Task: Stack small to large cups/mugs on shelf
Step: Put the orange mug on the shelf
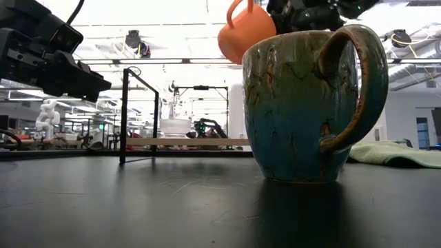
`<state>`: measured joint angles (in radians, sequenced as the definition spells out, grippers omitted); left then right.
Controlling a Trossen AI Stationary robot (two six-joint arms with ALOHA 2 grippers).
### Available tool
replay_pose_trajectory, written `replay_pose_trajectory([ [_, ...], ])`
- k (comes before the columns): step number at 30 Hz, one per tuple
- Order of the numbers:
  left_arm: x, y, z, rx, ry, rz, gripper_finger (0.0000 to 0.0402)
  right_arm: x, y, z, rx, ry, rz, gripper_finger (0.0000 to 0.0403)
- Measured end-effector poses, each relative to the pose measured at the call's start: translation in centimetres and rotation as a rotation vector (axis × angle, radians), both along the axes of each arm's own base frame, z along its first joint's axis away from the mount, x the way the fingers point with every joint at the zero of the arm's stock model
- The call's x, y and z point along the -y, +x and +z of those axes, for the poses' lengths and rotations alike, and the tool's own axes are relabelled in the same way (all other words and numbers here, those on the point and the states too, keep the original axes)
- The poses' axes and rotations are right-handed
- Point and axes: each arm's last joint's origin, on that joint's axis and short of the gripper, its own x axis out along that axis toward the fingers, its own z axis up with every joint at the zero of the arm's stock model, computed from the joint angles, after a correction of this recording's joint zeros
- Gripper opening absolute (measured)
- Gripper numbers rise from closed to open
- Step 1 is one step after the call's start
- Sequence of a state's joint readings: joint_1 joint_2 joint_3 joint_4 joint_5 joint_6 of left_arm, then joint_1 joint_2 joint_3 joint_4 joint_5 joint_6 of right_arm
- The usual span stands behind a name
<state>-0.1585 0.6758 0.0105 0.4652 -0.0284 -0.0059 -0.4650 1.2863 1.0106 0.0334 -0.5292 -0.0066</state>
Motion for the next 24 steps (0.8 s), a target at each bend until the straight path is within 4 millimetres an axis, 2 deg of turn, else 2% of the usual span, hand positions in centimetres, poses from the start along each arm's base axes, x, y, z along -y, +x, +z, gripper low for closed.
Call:
replay_pose_trajectory([
  [4,0.0,0.0,0.0,0.002,0.004,0.009,0.0003,0.7,0.6,1.5,-0.08,-0.003,0.004,0.0004],
  [11,-0.1,0.0,0.0,0.004,0.008,0.027,0.0003,2.0,3.1,1.7,-0.249,0.002,0.04,0.0004],
  [18,-0.1,0.0,0.0,0.003,0.003,0.028,0.0003,3.3,5.5,0.0,-0.386,-0.008,0.085,0.0004],
  [24,-0.1,0.0,0.0,0.0,0.006,0.028,0.0003,4.2,6.5,-1.6,-0.556,-0.121,0.011,0.0004],
])
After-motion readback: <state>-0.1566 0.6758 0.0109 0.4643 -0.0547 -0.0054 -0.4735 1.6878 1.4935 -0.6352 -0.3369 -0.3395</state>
